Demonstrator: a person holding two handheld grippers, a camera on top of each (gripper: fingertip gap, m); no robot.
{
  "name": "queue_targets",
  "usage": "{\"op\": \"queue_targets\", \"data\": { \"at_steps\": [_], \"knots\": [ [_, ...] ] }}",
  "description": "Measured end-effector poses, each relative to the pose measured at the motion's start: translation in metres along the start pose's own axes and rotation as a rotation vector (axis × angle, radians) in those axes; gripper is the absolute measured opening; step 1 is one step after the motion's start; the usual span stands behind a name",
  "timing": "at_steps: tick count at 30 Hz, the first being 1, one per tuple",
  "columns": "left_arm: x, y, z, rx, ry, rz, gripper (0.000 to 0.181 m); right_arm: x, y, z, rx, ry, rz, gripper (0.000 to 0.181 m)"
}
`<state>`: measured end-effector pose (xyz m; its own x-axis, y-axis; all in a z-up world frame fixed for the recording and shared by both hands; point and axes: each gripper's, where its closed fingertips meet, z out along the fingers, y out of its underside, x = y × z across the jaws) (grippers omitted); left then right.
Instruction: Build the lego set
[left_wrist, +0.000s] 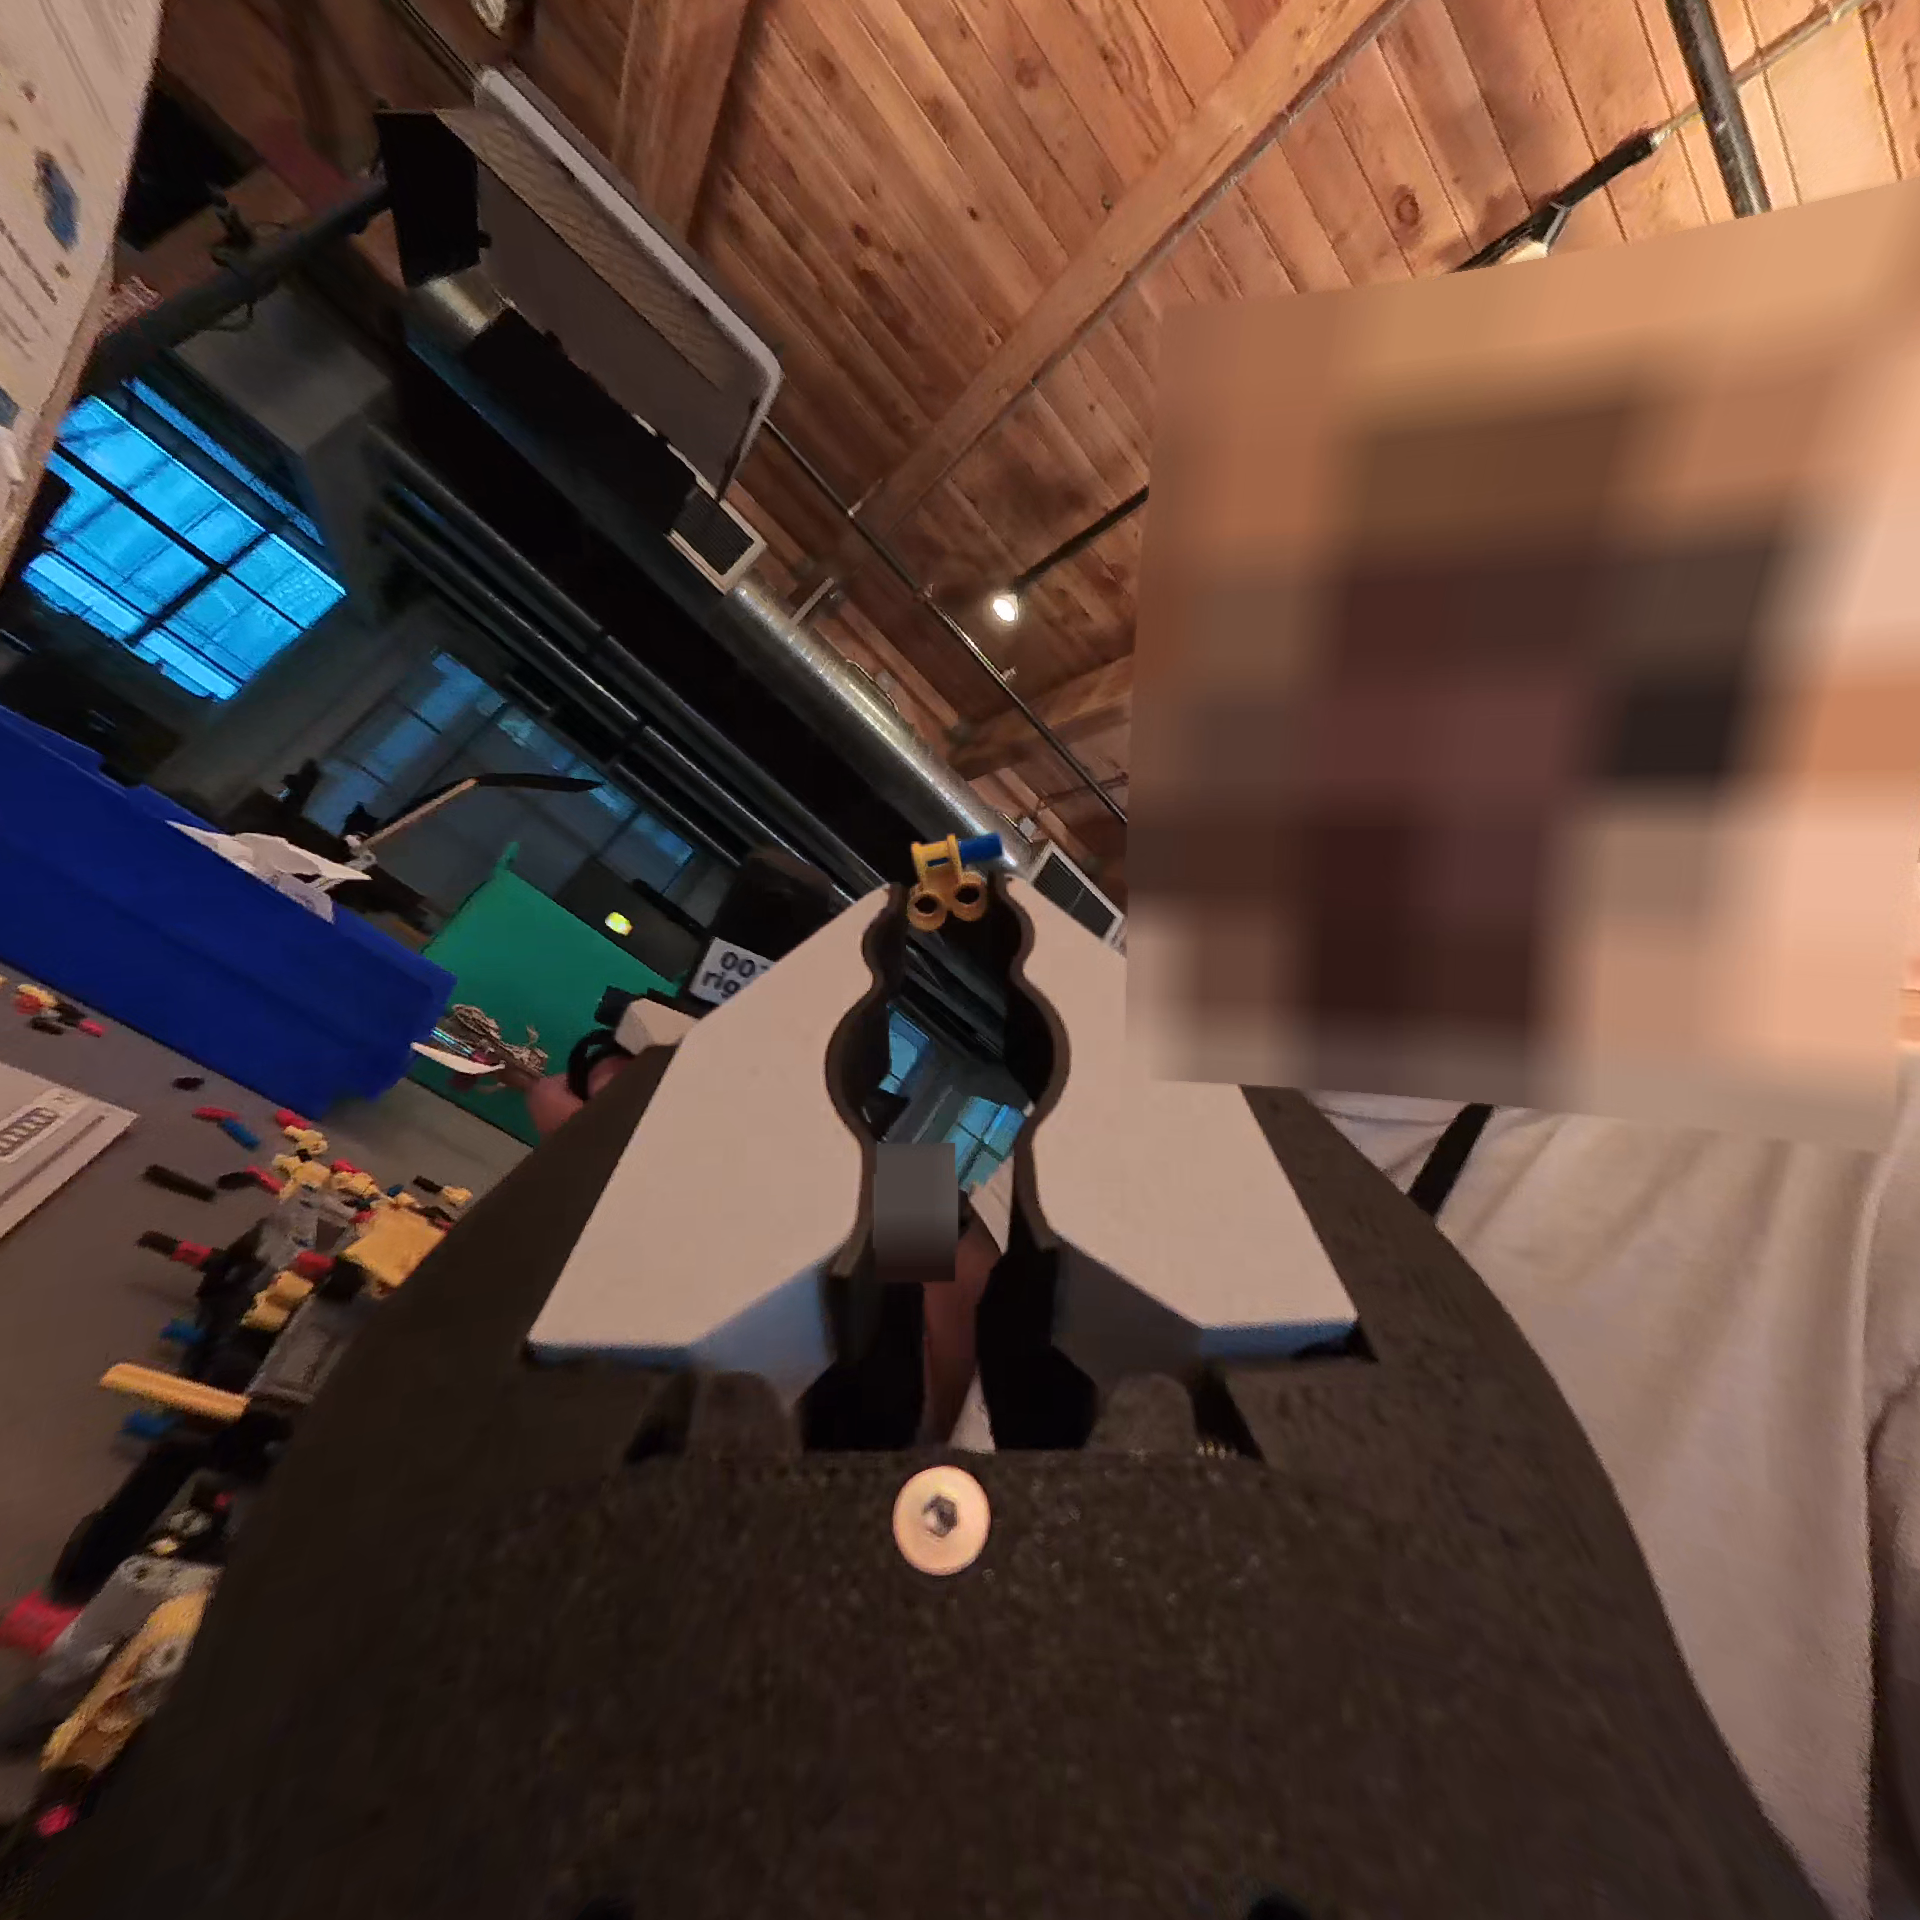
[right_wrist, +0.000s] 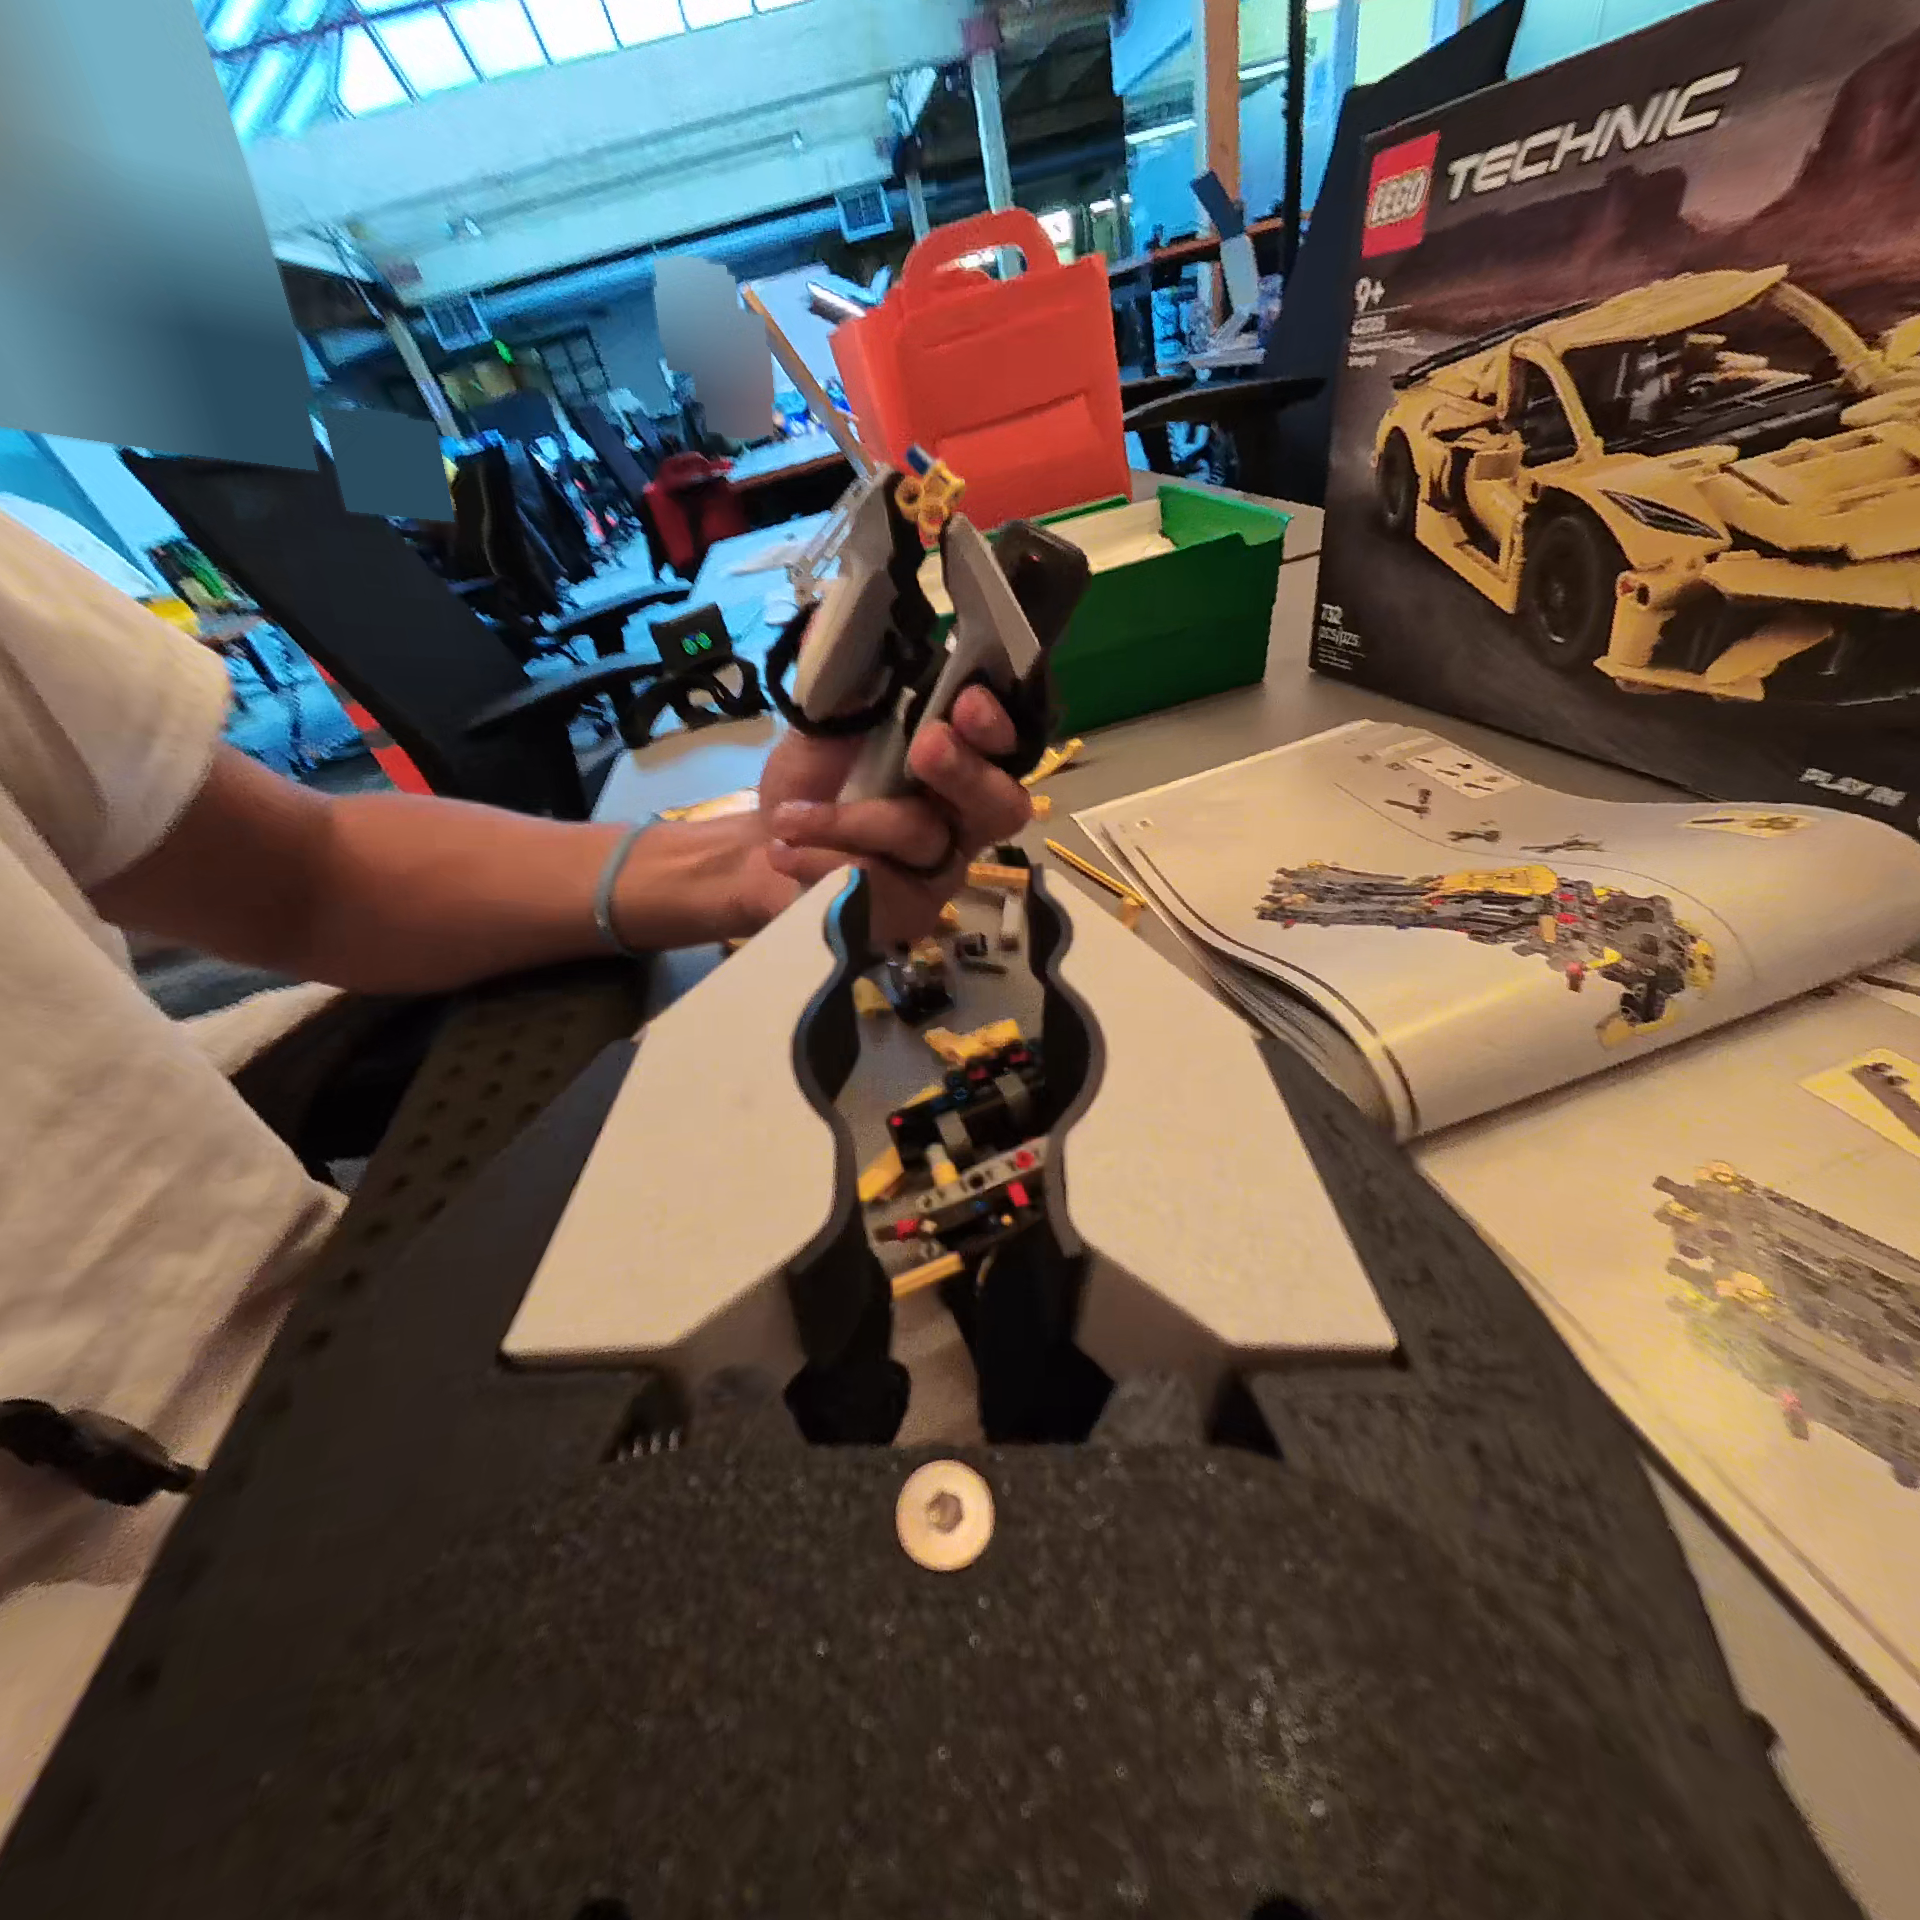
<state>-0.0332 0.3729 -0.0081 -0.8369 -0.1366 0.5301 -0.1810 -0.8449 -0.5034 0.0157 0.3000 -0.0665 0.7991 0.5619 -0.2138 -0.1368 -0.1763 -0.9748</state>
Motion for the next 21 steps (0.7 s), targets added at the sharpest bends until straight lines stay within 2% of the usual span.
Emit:
{"op": "queue_targets", "data": {
  "at_steps": [1,7,10,12,15,17,21],
  "knots": [
    [0.002,0.004,0.004,-0.017,0.017,-0.005,0.014,-0.002,-0.002,0.0,0.011,-0.017,0.015,0.029],
    [0.009,0.031,0.021,-0.101,0.066,-0.021,0.014,-0.015,-0.012,0.003,0.069,-0.102,0.046,0.03],
    [0.011,0.049,0.028,-0.16,0.111,-0.082,0.014,-0.032,-0.03,0.004,0.145,-0.271,0.128,0.037],
    [0.017,0.064,0.032,-0.215,0.156,-0.124,0.015,-0.048,-0.036,0.005,0.146,-0.405,0.165,0.034],
    [0.025,0.088,0.039,-0.309,0.207,-0.17,0.015,-0.072,-0.032,0.009,0.102,-0.528,0.114,0.027],
    [0.031,0.101,0.04,-0.366,0.232,-0.189,0.015,-0.081,-0.027,0.012,0.081,-0.549,0.075,0.017],
    [0.036,0.124,0.04,-0.474,0.241,-0.198,0.015,-0.091,-0.024,0.01,0.066,-0.582,0.04,0.02]
  ]
}}
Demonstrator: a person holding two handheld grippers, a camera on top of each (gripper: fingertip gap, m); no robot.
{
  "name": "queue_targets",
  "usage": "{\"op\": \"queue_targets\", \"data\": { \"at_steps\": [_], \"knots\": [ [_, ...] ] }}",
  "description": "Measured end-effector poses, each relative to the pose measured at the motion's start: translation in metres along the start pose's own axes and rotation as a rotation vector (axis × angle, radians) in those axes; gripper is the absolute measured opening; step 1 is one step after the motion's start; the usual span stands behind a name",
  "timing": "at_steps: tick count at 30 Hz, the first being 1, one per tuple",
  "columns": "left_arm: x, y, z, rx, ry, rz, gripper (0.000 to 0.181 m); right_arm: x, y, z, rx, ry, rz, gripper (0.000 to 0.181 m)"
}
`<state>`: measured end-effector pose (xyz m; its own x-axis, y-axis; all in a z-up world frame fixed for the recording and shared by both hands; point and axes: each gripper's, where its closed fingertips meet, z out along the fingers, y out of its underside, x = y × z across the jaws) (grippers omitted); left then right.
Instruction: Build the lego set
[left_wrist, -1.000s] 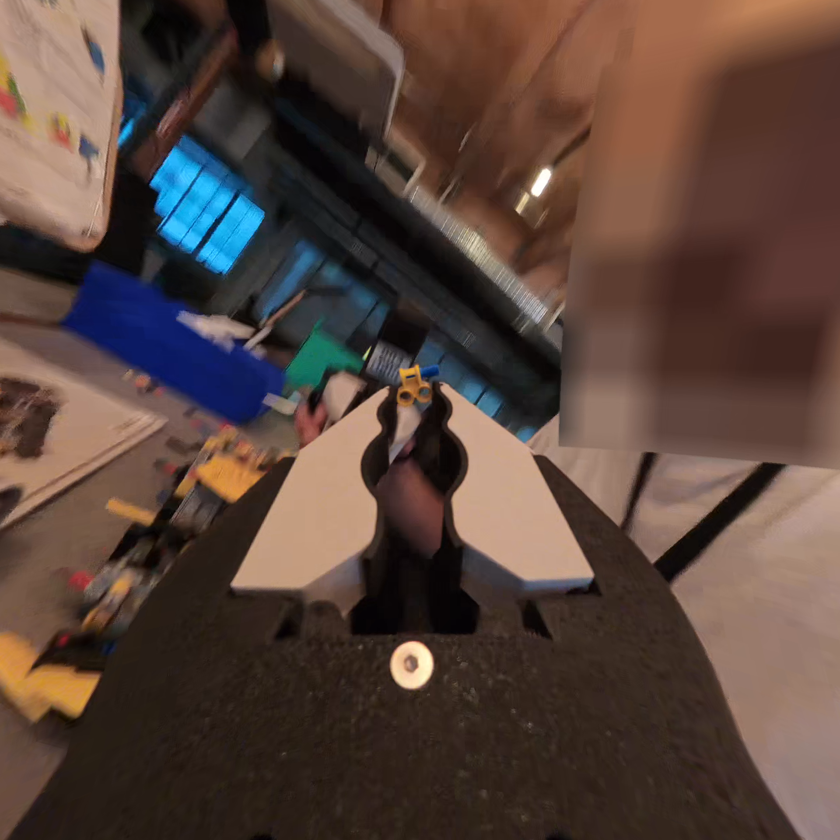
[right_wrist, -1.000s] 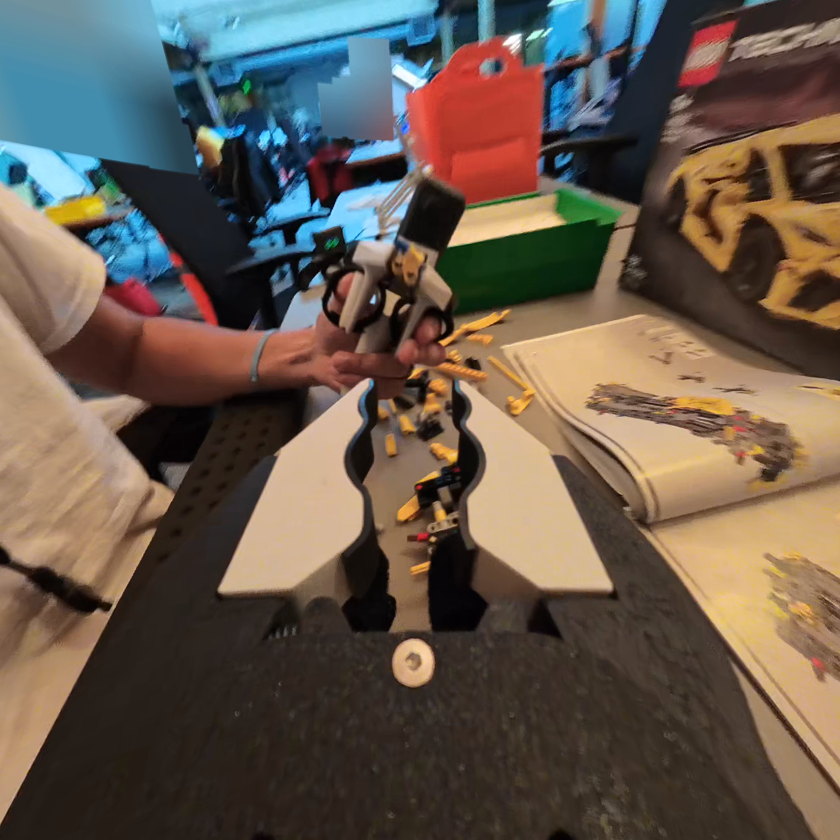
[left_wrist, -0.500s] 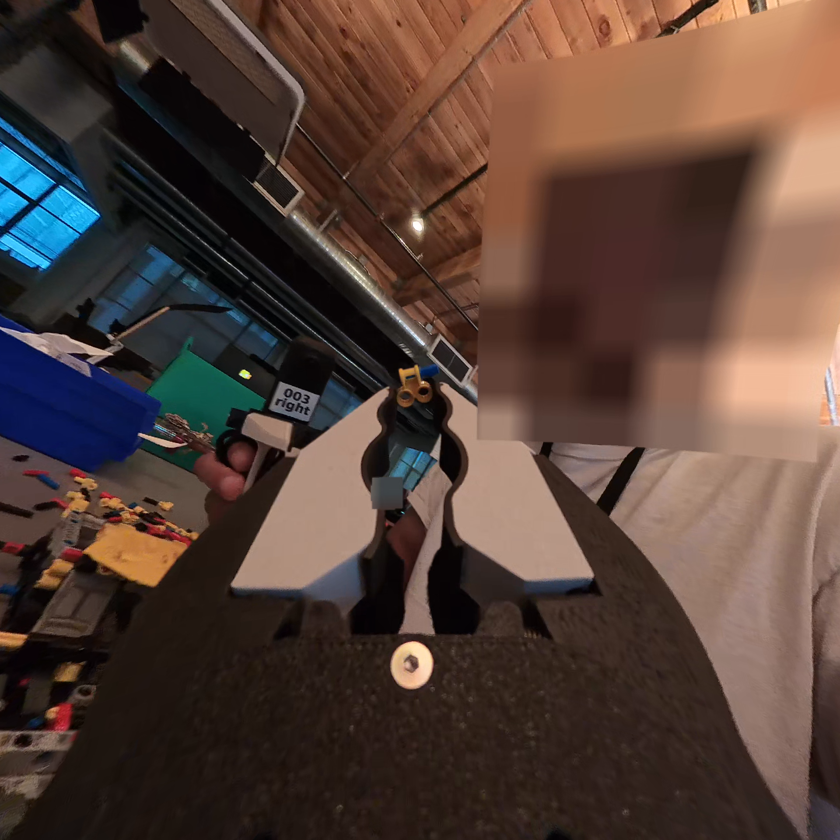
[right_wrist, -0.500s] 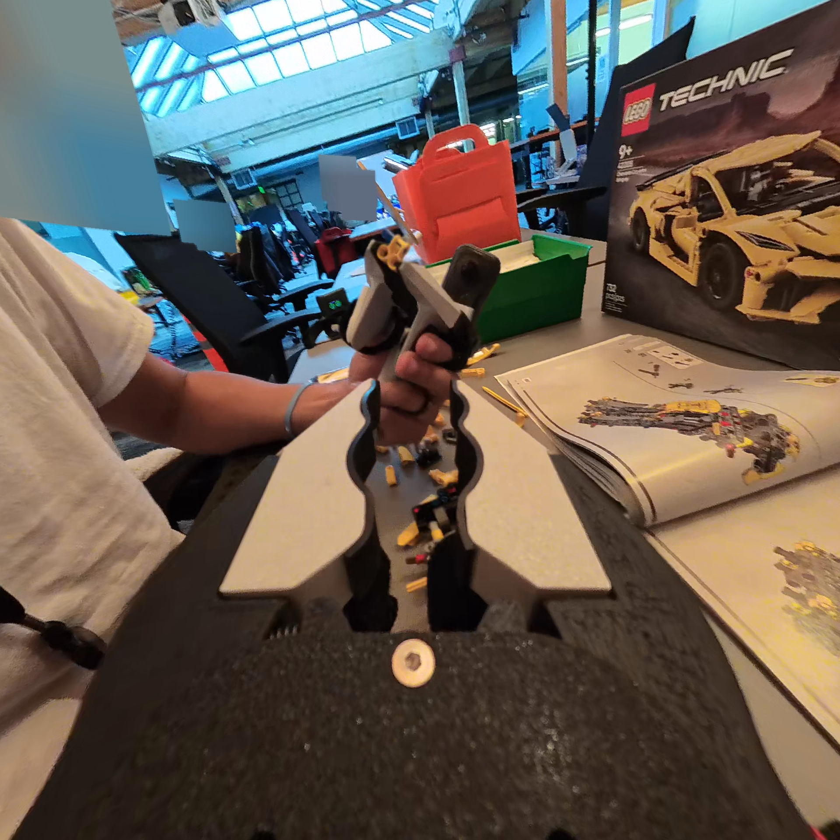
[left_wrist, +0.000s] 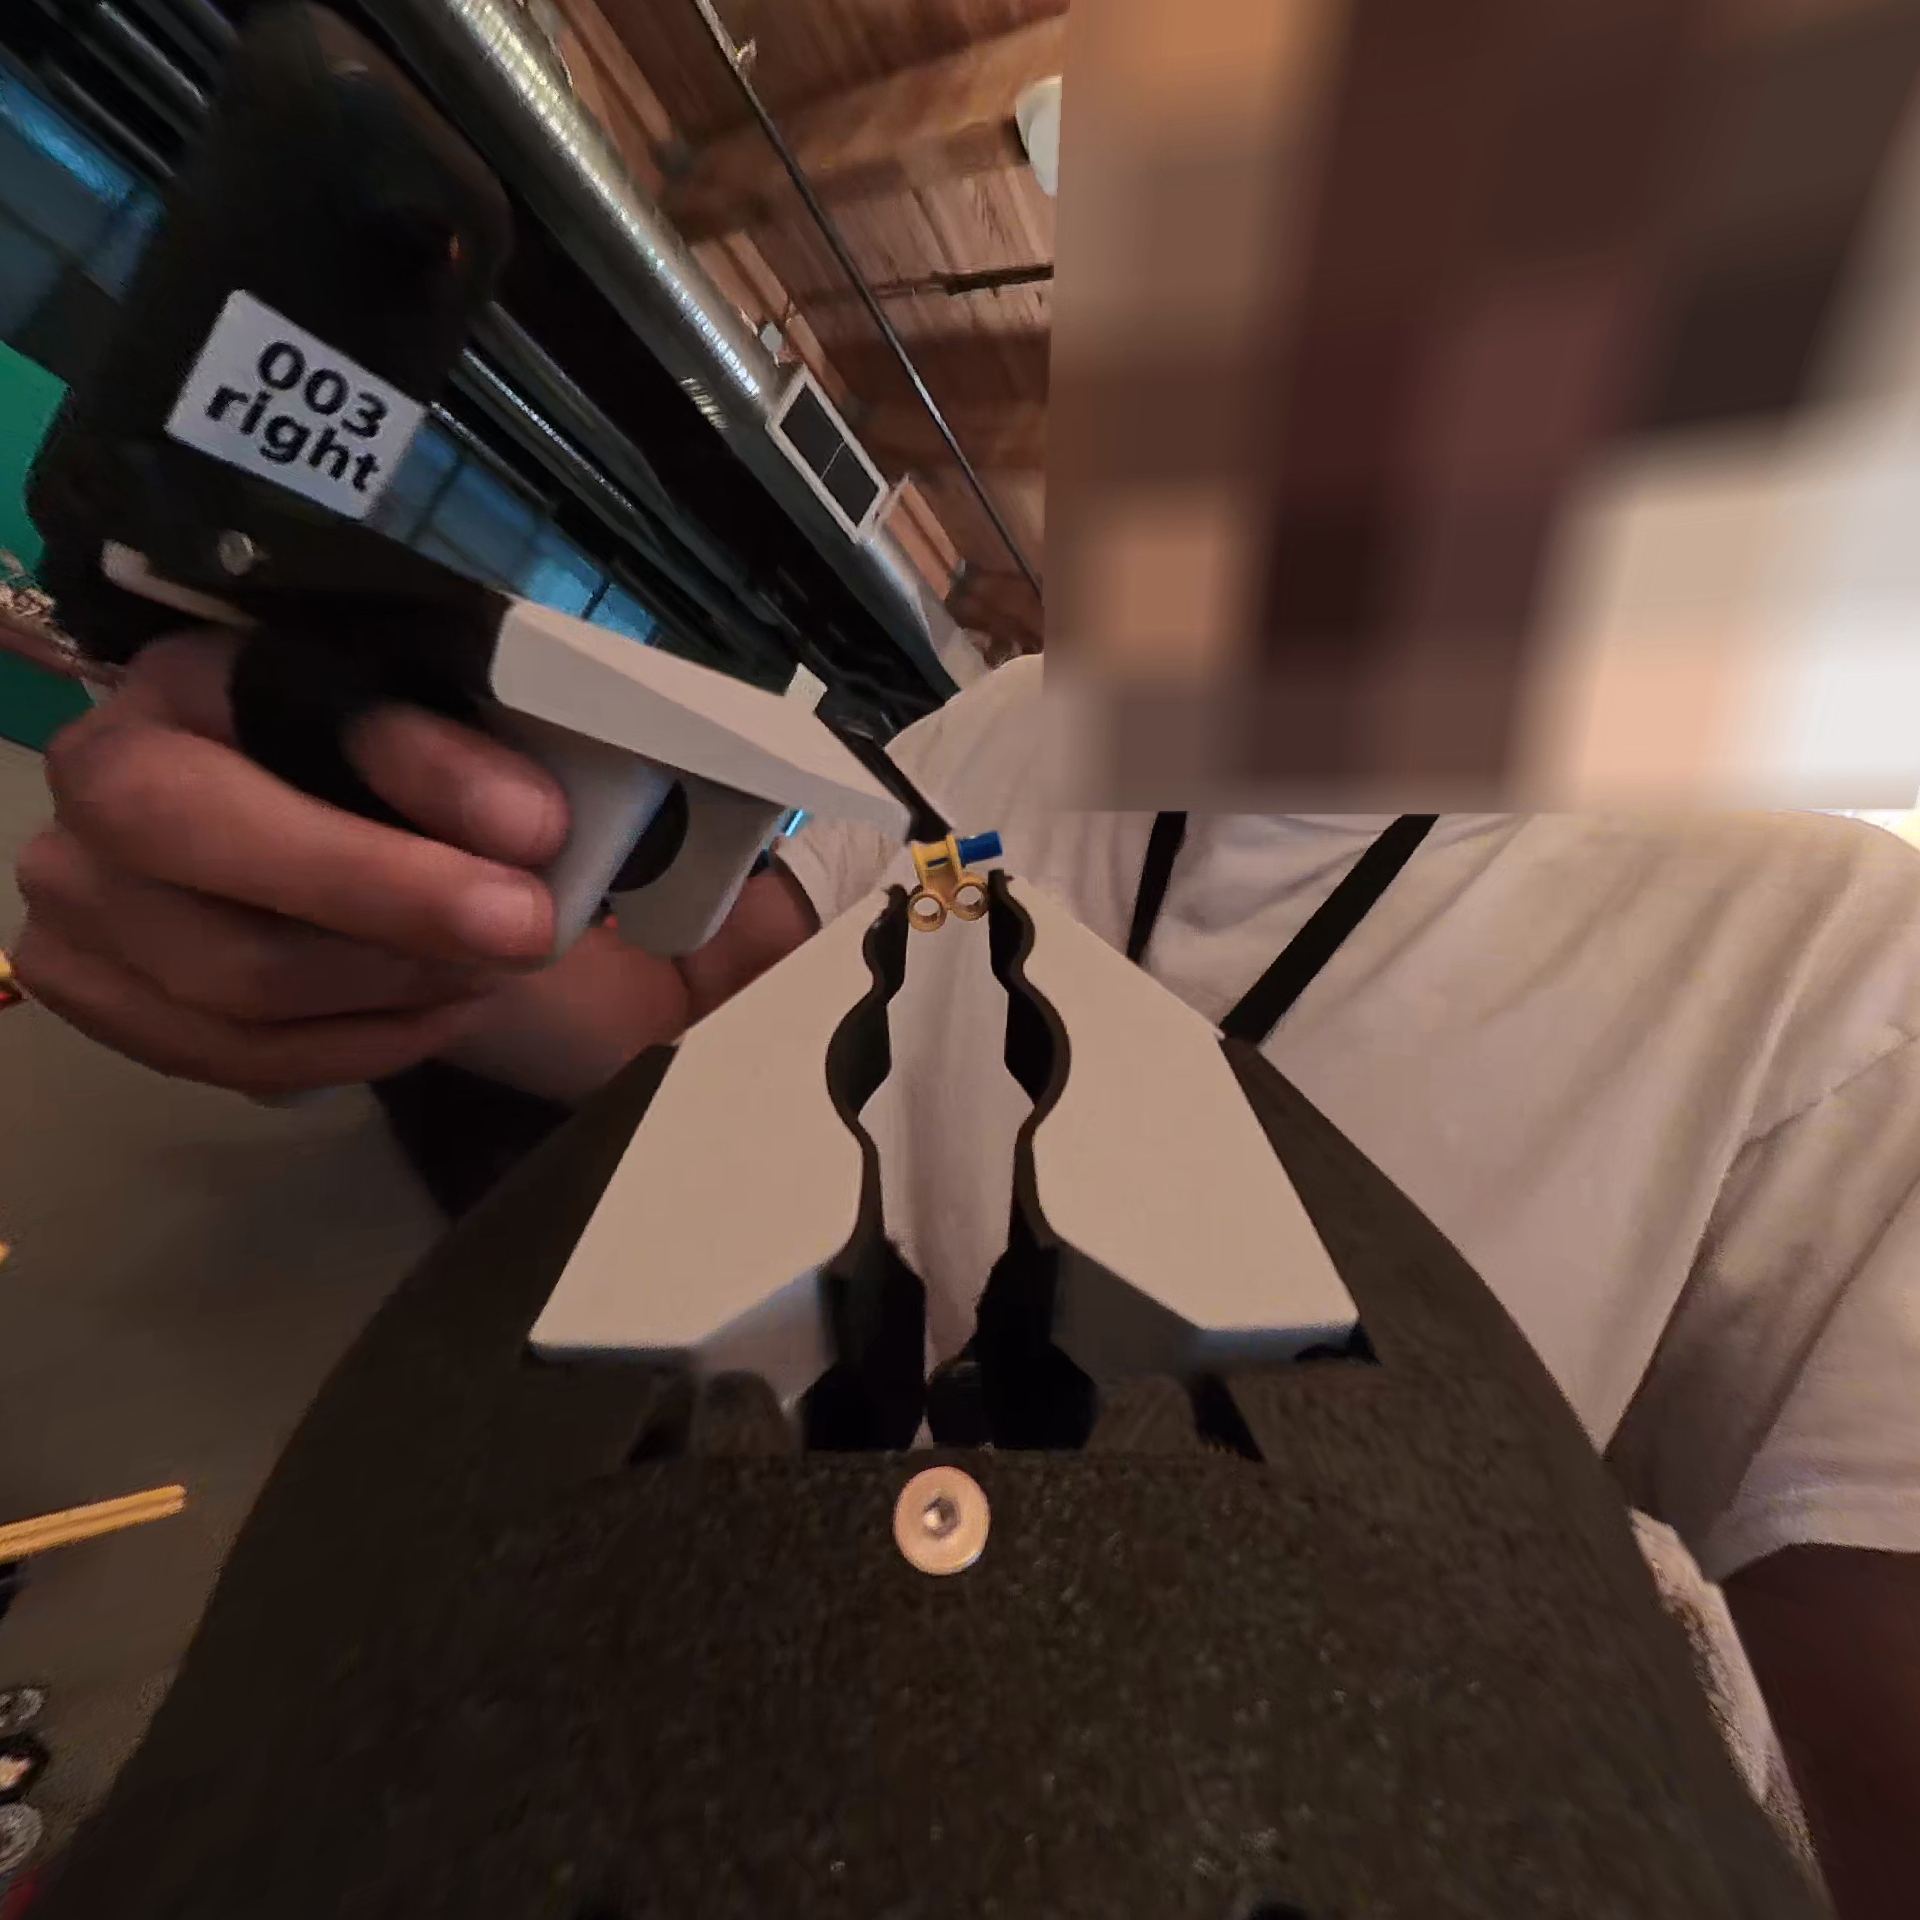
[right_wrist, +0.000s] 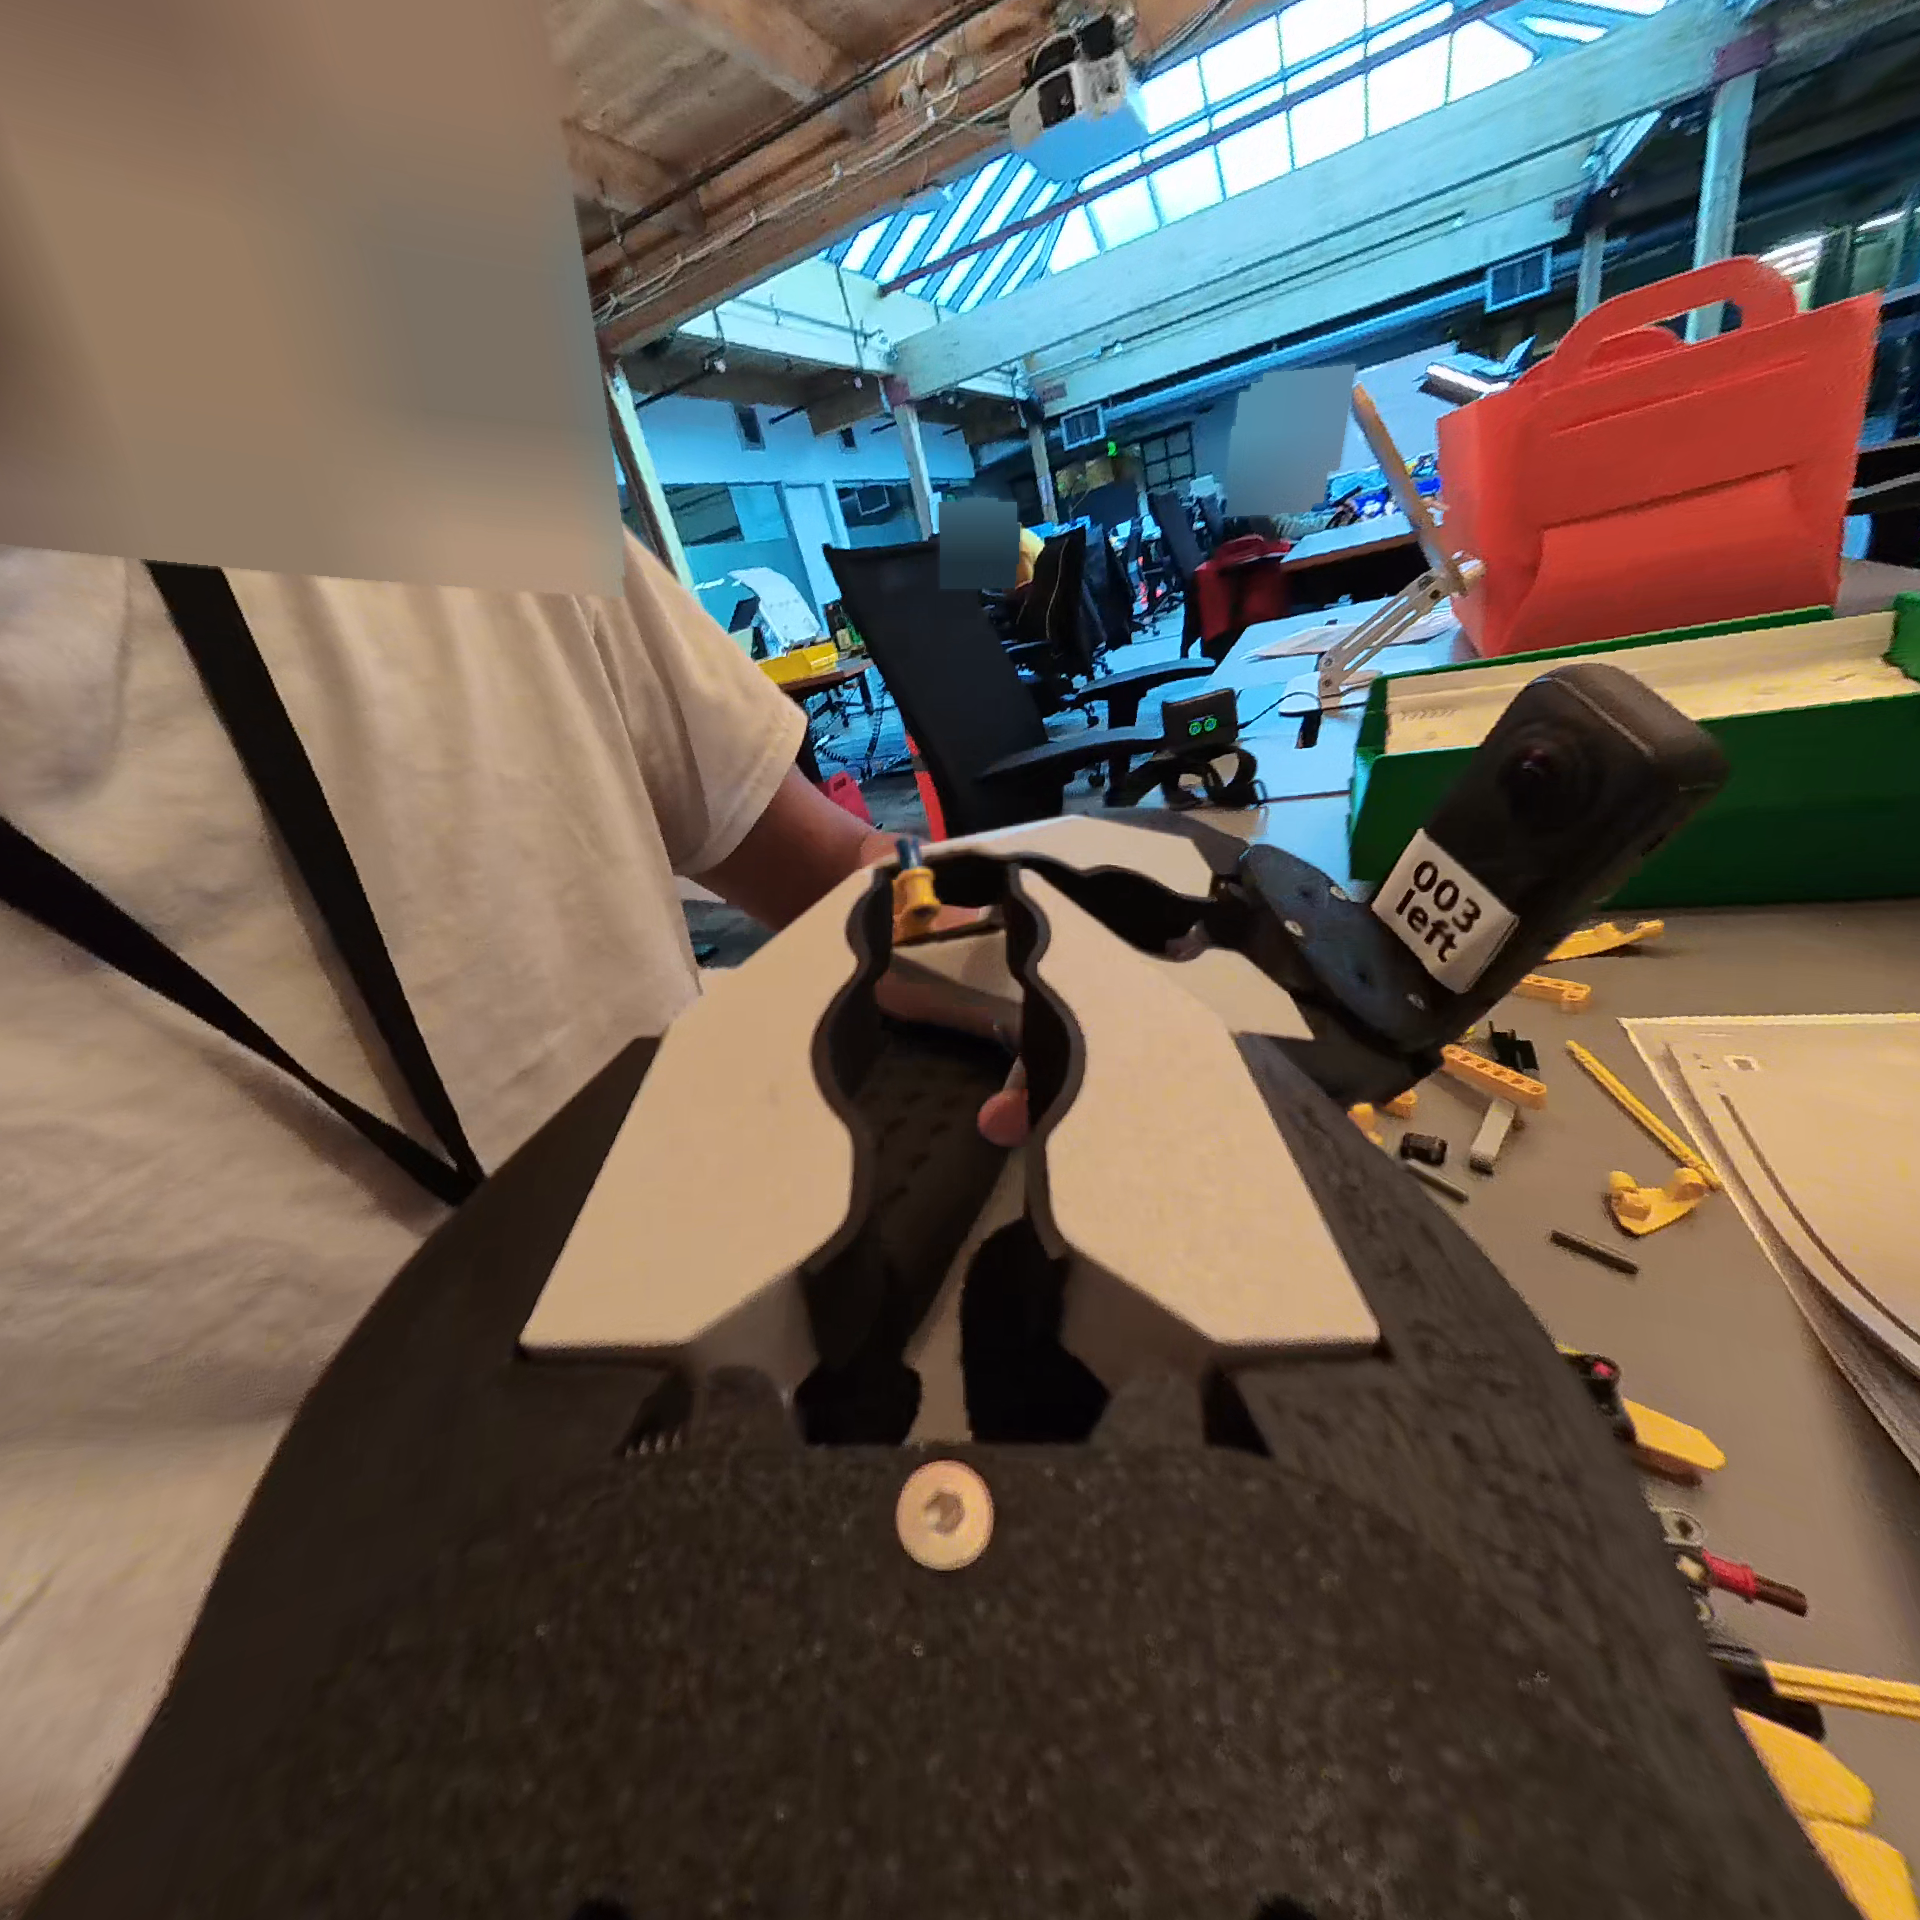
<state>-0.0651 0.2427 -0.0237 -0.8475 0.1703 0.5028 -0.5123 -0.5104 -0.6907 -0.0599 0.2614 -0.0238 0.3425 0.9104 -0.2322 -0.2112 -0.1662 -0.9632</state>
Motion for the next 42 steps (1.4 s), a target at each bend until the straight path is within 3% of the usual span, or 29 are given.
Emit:
{"op": "queue_targets", "data": {
  "at_steps": [8,11,16,19,24,30,34,42],
  "knots": [
    [-0.003,0.01,0.005,-0.027,0.001,-0.042,0.015,-0.015,0.016,0.002,-0.131,-0.031,-0.056,0.006],
    [-0.014,0.002,0.001,0.025,-0.102,-0.022,0.016,-0.005,0.014,-0.007,-0.141,0.049,-0.078,0.006],
    [-0.028,0.011,-0.027,-0.054,-0.444,0.082,0.016,0.012,0.027,-0.036,-0.231,0.194,-0.094,0.006],
    [-0.034,0.022,-0.054,-0.136,-0.783,0.189,0.016,0.018,0.046,-0.051,-0.328,0.255,-0.086,0.006],
    [-0.05,0.075,-0.105,-0.531,-1.311,0.294,0.017,0.014,0.085,-0.058,-0.538,0.231,-0.02,0.006],
    [-0.066,0.126,-0.108,-0.812,-1.377,0.162,0.024,0.012,0.125,-0.052,-0.696,0.195,0.004,0.006],
    [-0.078,0.129,-0.107,-0.738,-1.409,0.066,0.025,0.013,0.13,-0.051,-0.705,0.191,0.018,0.006],
    [-0.083,0.124,-0.116,-0.771,-1.45,0.155,0.007,0.014,0.128,-0.051,-0.692,0.193,0.021,0.006]
  ]
}}
